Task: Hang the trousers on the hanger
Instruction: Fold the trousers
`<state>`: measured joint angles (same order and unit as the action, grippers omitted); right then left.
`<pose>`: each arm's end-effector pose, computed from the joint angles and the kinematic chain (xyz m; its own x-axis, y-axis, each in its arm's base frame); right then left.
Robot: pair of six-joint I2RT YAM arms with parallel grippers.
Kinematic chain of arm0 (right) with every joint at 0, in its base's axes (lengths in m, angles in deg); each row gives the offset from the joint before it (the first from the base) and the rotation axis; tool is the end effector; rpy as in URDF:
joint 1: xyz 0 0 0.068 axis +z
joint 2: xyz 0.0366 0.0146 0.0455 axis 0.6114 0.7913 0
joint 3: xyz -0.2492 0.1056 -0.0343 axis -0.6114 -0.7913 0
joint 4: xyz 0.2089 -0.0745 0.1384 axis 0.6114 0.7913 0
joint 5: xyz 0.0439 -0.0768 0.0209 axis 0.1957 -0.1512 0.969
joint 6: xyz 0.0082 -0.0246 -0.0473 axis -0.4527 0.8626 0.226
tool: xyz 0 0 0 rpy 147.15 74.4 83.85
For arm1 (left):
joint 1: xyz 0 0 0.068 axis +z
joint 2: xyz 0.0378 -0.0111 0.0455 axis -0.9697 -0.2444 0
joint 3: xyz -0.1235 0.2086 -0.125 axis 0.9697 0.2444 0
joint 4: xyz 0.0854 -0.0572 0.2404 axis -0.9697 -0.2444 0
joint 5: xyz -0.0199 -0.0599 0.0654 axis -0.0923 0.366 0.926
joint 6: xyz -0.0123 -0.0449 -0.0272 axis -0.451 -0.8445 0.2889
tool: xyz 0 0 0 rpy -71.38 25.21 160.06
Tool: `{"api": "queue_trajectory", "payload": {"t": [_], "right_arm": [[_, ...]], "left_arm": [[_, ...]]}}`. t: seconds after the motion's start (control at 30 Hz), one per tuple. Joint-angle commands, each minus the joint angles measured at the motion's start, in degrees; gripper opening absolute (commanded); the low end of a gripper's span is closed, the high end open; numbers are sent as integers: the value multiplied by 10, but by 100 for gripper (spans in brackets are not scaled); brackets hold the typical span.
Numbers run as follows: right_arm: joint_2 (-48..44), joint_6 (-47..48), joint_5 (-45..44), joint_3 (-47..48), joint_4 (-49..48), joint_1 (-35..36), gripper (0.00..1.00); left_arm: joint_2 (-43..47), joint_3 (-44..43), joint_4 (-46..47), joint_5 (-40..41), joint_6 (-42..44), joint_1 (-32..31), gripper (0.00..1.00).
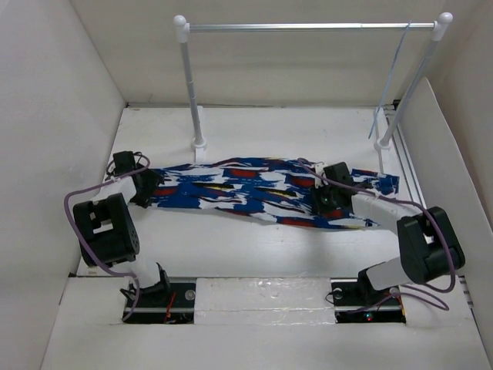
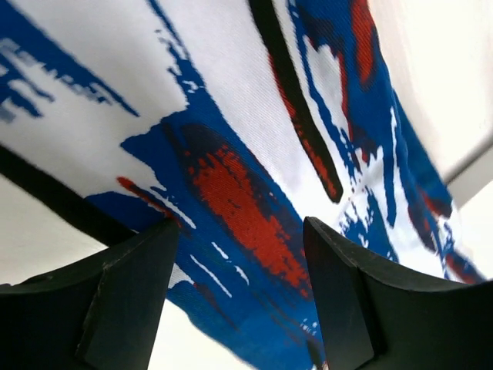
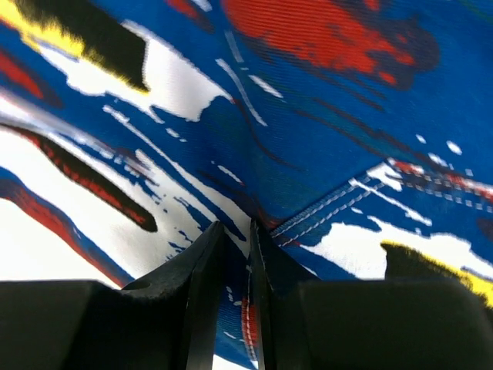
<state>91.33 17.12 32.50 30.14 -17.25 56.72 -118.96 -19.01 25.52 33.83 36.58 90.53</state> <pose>0.2555 0.0937 0.1650 -0.7851 -0.3181 -0.5314 -0.4324 0.8958 0.1026 0.3044 0.0758 0.1742 -0.4463 -0.8006 -0.3999 -0.6489 0.5972 -0.4715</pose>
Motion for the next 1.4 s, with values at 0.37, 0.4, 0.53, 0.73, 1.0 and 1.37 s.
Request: {"api": "queue_trajectory", "payload": {"t": [0.37,0.4,0.53,0.73,1.0,1.37], "right_arm": [[-189,-15,67,-39,101,-29,54],[-194,-12,63,-19,121,-29,58],[-244,-24,40,53,186,-52,70],[-338,-146,37,-10,181,-194,78],[-369,-192,52,-85,170,-467,89],[-196,-190,145,-128,20,-643,100]], "left_arm": [[141,31,-72,102,66,129,65],[156,24,-74,98,68,98,65],[222,-31,-55,115,91,-48,63],[201,-121,-59,99,113,-282,52],[155,-145,-45,139,159,-559,0],[185,-26,20,97,140,-650,0]]}}
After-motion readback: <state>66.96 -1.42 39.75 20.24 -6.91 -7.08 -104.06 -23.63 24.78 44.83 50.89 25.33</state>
